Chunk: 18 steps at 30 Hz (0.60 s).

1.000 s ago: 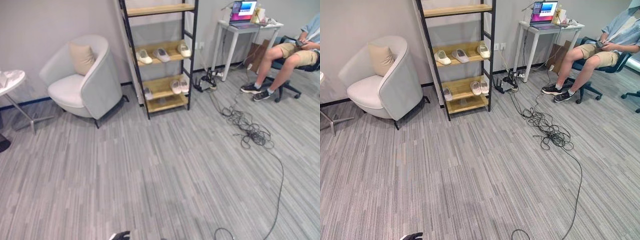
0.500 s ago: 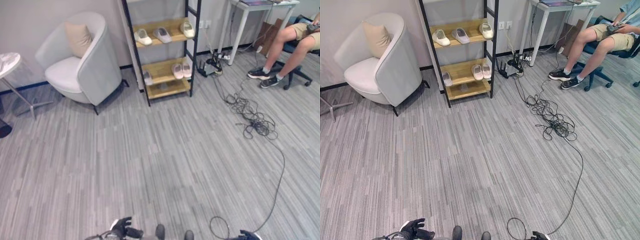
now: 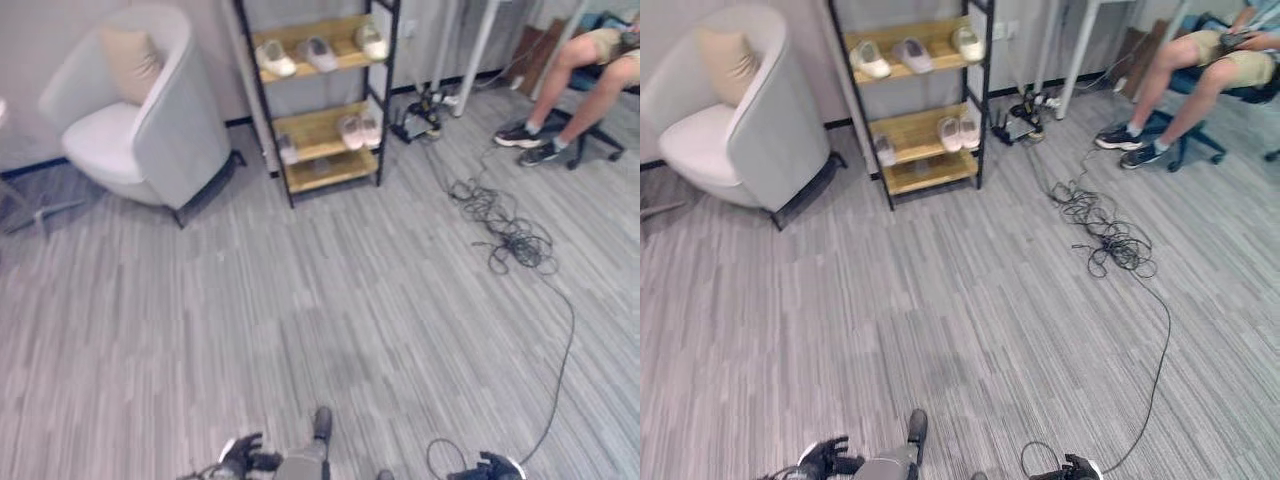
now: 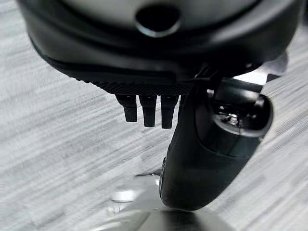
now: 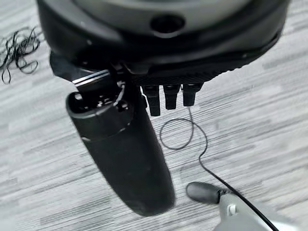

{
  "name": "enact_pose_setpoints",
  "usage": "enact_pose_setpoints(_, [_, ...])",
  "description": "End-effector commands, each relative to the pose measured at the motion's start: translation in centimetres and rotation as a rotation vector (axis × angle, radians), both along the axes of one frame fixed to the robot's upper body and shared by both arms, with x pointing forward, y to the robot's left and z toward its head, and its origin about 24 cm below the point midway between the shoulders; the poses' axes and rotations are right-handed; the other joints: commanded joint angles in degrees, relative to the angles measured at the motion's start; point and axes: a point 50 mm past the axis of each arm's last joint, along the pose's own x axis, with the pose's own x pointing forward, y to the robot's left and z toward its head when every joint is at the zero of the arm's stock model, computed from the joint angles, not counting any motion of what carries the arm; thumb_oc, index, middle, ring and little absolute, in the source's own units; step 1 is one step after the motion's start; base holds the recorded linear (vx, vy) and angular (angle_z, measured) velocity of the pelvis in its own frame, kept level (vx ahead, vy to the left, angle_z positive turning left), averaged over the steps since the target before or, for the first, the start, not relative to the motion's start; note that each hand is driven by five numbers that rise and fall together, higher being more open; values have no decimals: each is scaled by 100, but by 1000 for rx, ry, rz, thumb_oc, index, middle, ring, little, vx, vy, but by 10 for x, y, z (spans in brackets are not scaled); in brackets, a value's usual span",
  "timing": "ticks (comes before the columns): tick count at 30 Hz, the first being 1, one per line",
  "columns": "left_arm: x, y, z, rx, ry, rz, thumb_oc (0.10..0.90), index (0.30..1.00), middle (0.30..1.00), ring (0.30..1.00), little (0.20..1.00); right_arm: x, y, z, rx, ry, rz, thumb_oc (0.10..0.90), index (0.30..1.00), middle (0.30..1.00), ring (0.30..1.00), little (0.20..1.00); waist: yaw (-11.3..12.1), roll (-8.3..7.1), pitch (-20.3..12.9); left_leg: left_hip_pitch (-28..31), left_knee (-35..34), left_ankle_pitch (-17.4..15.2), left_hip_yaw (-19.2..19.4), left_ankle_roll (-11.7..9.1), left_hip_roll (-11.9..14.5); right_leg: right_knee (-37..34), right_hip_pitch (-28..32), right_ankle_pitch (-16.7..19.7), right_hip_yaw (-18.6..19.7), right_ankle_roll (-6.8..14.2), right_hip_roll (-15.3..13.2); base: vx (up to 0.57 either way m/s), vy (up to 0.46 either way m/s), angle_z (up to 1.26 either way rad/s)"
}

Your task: Arrange the slippers neatly on the shoe rack.

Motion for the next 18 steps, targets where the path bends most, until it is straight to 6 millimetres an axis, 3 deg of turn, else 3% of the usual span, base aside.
enact_pose_setpoints(1, [3,0,1,-14,-24,2,800,900,900,900,900,3,-15,7,-32,-49,-19,800,900,900,900,900,184,-153,-339,-246,894,-826,-151,-78,-124,1393,-198,323,160,472,-89,205,184,-19])
enact_pose_setpoints(4, [12,1,5,-13,-55,-1,800,900,900,900,900,12,-14,9,-27,-73,-7,800,900,900,900,900,74,-16,-211,148,830,-1019,-209,168,-156,2815,-858,1319,157,658,-177,148,149,-5])
enact_pose_setpoints(5, [12,1,5,-13,-55,-1,800,900,900,900,900,12,-14,9,-27,-73,-7,800,900,900,900,900,75,-16,-210,148,831,-1020,-208,168,-156,2817,-859,1318,158,658,-177,230,161,5])
enact_pose_setpoints(6, [17,2,6,-10,-70,-11,800,900,900,900,900,14,-13,9,-27,-85,-2,800,900,900,900,900,3,200,-139,445,763,-1130,-333,262,-45,3442,-1248,1395,-62,607,-193,271,149,11])
enact_pose_setpoints(7, [18,2,7,-10,-75,-13,800,900,900,900,900,15,-14,10,-28,-90,-2,800,900,900,900,900,-41,296,-116,615,706,-1177,-392,275,14,3586,-1509,1277,-202,527,-206,273,143,7])
enact_pose_setpoints(8, [18,2,7,-10,-74,-13,800,900,900,900,900,15,-14,10,-28,-90,-2,800,900,900,900,900,-59,276,-100,631,711,-1191,-403,274,-13,3646,-1510,1225,-211,525,-236,222,44,1])
enact_pose_setpoints(9, [18,1,7,-12,-75,-17,800,900,900,900,900,16,-14,10,-28,-96,1,800,900,900,900,900,-132,322,-71,836,637,-1273,-486,263,5,3531,-1754,1035,-389,441,-273,377,-38,16])
enact_pose_setpoints(10, [17,1,6,-12,-68,-26,800,900,900,900,900,18,-14,11,-26,-104,5,800,900,900,900,900,-301,334,-35,1191,528,-1445,-631,225,-12,2990,-2066,731,-573,342,-184,663,-135,13])
enact_pose_setpoints(12, [14,0,5,-9,-52,-33,800,900,900,900,900,19,-16,12,-24,-107,1,800,900,900,900,900,-582,188,6,1675,378,-1710,-893,96,-116,1517,-2515,1011,-551,452,-199,598,-182,30])
enact_pose_setpoints(16, [10,-2,3,-7,-35,-39,800,900,900,900,900,16,-17,11,-30,-93,-3,800,900,900,900,900,-756,217,18,2124,266,-1952,-1121,-44,33,830,-2619,1267,-375,559,-56,384,-136,44])
enact_pose_setpoints(17, [8,-2,2,-6,-24,-55,800,900,900,900,900,12,-17,10,-29,-81,-3,800,900,900,900,900,-747,190,-29,2168,308,-1992,-1155,-84,51,778,-2520,1258,-363,539,-83,494,-270,59])
enact_pose_setpoints(18, [2,-4,0,-8,2,-81,800,900,900,900,900,5,-17,8,-27,-59,6,800,900,900,900,900,-765,213,-154,2263,426,-1863,-1131,-271,224,868,-2352,1271,-393,367,4,461,-276,61])
